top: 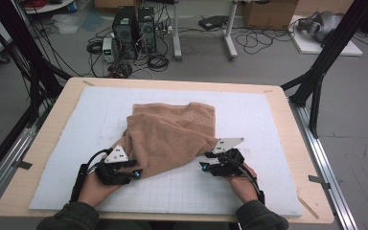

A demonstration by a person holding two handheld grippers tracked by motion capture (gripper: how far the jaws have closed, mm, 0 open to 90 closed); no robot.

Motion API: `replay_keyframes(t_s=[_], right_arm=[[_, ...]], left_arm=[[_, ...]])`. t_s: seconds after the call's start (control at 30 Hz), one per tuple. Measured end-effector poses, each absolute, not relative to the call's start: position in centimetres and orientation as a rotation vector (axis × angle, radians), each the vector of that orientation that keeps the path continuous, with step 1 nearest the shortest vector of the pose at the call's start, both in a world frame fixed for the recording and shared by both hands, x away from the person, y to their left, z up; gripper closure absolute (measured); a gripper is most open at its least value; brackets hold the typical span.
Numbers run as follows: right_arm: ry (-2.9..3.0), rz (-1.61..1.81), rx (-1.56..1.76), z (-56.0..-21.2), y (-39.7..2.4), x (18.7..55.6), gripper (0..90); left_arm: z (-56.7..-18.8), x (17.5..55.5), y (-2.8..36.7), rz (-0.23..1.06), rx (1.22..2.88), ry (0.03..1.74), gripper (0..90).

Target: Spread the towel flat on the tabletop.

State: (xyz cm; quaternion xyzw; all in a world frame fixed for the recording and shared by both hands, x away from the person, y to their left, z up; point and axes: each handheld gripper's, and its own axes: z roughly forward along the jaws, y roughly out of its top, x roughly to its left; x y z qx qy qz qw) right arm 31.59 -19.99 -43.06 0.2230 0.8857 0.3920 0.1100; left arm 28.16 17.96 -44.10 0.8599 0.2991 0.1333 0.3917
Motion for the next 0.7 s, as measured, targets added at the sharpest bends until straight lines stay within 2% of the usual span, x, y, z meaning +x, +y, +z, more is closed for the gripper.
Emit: replay_keyframes(t_s=[0.13, 0.17, 0.47, 0.7], right_arm=[[2.618, 1.147, 0.654, -43.6, -19.9, 31.3, 55.8], [2.616, 1.150, 0.657, -43.6, -19.9, 31.3, 55.8], [2.589, 1.191, 0.653, -42.6, -21.1, 30.8, 56.1], [2.565, 1.195, 0.650, -41.6, -22.0, 30.2, 56.1]], left_arm=[[-43.9, 27.8, 17.2, 0.377, 2.196, 0.726, 80.0], [-43.8, 27.8, 17.1, 0.362, 2.194, 0.727, 81.6], [-41.7, 26.4, 15.1, 0.209, 2.122, 0.628, 84.1], [-37.7, 24.8, 13.0, 0.211, 2.036, 0.514, 84.3]])
